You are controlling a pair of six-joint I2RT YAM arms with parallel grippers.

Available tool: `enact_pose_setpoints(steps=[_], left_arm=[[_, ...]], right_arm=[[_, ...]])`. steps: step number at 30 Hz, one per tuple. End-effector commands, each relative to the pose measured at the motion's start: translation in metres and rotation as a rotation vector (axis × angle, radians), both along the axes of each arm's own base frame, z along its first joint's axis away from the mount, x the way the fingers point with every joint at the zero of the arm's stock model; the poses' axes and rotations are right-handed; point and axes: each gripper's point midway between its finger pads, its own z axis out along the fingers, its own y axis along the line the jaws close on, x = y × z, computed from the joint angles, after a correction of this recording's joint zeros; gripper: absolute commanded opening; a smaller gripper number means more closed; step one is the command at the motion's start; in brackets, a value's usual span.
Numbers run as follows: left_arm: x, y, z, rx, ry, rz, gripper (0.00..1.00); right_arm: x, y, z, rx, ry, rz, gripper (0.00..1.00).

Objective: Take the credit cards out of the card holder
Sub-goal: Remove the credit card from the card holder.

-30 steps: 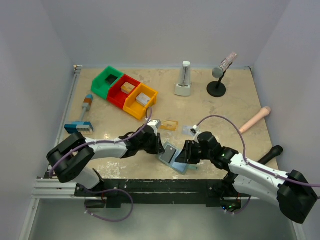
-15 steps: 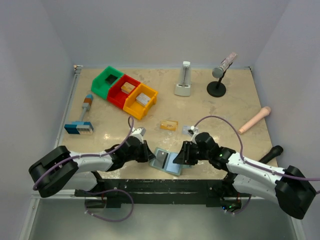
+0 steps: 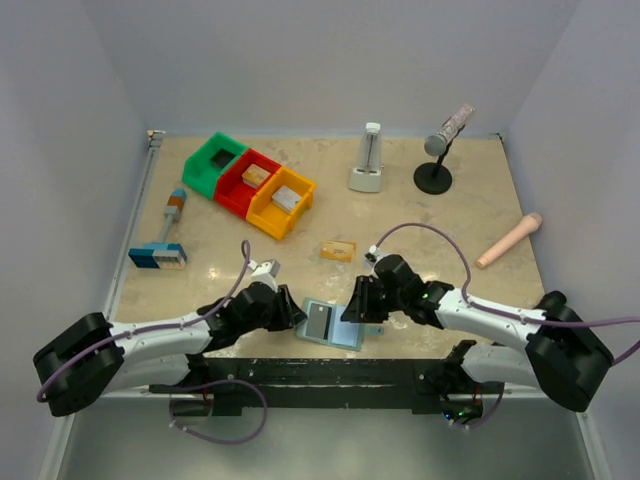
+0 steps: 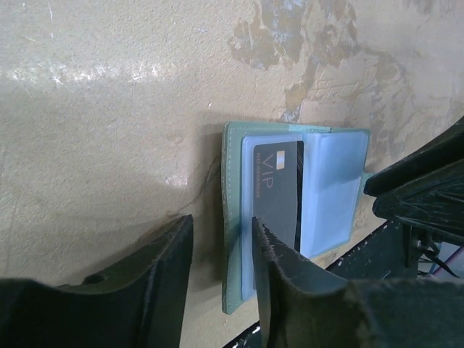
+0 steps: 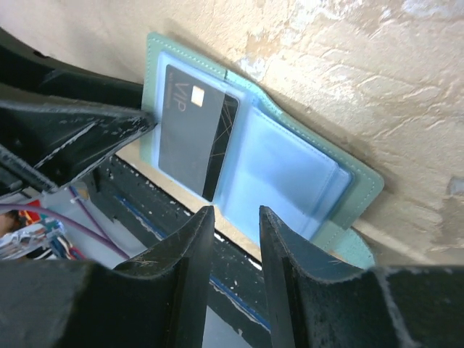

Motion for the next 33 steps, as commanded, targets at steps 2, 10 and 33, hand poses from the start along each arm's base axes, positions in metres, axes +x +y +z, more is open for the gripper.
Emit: enact_pose_setpoints(steps=[2,10,33], left_arm=[[0.003,0.018,0.009,0.043,-0.026,0.065,0.5],[0.01,0.024,0.054,-0.032,-0.151,0.061,0.54],[0.018,-0.029,0.064,-0.092,-0.184,-0.111,0.07]], right_arm=[[0.021,0.001,0.027,-0.022,-0.118,-0.014,0.36],[0.0,0.035,0.061,0.088,-0.18,0.135,0.48],[-0.002,0.057,-0.011,0.078,-0.033,0.02,0.48]])
